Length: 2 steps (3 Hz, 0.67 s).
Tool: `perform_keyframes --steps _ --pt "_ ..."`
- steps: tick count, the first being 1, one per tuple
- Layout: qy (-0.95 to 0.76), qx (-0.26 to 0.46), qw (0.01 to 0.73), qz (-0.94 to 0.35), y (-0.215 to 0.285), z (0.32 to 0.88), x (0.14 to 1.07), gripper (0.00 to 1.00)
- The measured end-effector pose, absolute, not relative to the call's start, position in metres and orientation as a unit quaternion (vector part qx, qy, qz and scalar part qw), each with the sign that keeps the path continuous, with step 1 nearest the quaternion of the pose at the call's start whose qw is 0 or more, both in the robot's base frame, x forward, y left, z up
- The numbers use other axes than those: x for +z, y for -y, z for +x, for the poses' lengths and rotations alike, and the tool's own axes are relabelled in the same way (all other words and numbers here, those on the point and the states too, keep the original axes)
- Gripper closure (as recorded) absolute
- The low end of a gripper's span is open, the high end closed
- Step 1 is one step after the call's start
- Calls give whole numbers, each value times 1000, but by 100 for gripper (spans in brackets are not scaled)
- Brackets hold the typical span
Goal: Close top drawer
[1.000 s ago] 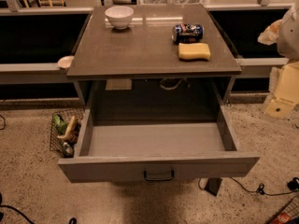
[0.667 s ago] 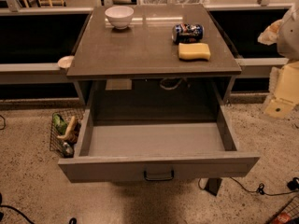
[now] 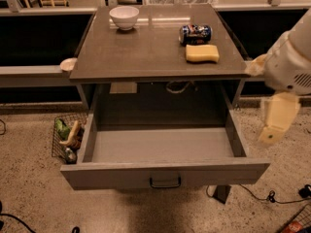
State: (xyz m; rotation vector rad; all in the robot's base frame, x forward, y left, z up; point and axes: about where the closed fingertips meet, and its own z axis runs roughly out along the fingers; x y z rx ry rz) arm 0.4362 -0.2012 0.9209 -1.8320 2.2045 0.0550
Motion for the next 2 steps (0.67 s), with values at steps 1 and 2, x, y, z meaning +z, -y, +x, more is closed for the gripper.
perform_keyframes --steps 1,2 --pt "-740 77 111 -659 180 425 859 0" --pt "-727 114 107 -668 163 411 823 17"
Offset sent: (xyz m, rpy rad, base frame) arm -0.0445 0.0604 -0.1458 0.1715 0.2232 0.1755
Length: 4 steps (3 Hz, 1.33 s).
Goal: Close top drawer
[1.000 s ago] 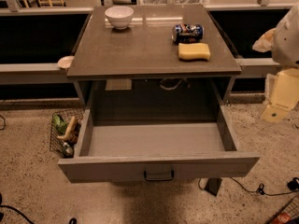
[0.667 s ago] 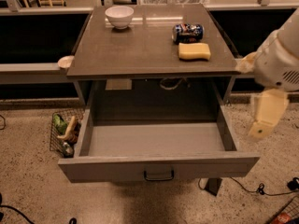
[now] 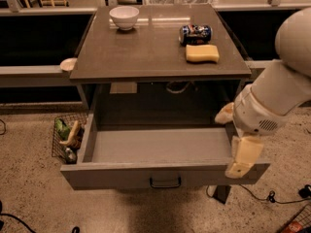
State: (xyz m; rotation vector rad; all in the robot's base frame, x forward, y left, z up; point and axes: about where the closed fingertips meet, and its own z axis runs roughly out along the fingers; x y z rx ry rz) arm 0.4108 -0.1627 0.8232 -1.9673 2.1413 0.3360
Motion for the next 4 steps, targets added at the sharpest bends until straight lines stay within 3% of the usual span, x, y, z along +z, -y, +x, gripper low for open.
perform_keyframes --steps 3,4 --pt "-720 171 91 -667 137 371 755 95" --pt "-703 167 74 -687 129 365 721 100"
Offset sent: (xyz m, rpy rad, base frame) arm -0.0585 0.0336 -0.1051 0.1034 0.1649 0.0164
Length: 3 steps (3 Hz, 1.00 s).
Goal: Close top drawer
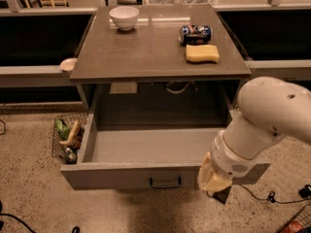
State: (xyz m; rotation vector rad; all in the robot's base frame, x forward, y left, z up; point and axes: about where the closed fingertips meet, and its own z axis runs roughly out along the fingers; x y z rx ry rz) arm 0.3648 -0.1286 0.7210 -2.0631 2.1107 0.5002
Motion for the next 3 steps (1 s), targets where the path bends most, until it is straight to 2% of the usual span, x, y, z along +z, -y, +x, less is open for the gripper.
perform_keyframes --steps 2,3 --pt "-695 144 69 -701 127 374 655 92" --pt "-711 134 82 -685 139 391 642 74"
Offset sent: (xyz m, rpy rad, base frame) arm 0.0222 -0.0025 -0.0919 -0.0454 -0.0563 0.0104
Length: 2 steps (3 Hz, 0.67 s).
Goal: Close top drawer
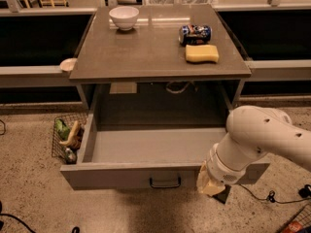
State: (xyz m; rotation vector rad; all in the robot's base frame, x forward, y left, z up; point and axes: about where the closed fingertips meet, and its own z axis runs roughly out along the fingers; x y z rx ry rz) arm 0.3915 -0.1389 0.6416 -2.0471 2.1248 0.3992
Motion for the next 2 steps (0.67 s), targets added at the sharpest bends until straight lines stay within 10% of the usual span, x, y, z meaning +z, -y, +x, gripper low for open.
perform_keyframes --steps 2 --pt "-712 133 83 -684 139 392 641 28"
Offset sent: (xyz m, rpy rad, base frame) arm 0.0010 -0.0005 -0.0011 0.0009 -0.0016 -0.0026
